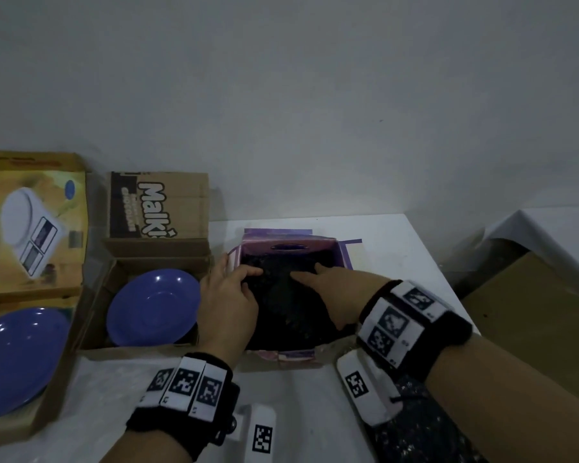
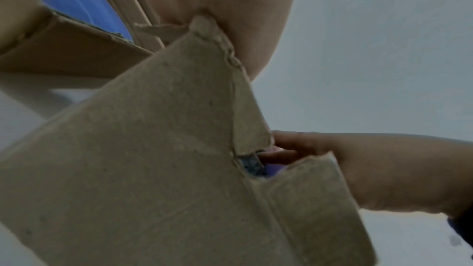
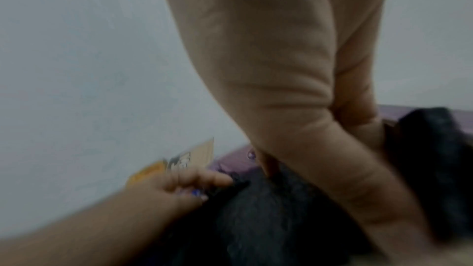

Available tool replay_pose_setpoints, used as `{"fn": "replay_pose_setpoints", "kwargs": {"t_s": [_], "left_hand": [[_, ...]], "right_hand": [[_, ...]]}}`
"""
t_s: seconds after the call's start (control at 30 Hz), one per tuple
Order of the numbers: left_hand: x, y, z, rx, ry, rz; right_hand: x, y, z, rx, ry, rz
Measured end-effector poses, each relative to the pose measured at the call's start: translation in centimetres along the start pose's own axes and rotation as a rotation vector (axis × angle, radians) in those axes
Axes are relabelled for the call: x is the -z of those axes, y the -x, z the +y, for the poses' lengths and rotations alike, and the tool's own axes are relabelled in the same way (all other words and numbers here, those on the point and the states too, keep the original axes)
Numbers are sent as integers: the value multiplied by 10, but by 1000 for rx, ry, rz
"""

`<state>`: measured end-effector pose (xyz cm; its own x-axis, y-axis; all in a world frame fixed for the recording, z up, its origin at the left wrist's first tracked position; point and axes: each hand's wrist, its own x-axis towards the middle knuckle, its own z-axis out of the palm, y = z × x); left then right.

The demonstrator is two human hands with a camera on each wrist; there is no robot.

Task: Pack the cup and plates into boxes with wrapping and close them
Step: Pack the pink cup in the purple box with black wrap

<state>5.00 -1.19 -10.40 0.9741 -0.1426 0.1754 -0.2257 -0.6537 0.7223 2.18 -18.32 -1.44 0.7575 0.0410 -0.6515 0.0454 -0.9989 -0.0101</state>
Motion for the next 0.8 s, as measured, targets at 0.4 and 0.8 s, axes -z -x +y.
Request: {"fn": "replay_pose_setpoints", "kwargs": {"t_s": [0.4, 0.8], "left_hand": [[0, 0, 0, -3, 159, 13], [2, 7, 2, 37, 358, -23]], "right_hand": [[-26, -10, -4, 67, -23, 113], [-46, -33, -32, 9, 16, 270]]}}
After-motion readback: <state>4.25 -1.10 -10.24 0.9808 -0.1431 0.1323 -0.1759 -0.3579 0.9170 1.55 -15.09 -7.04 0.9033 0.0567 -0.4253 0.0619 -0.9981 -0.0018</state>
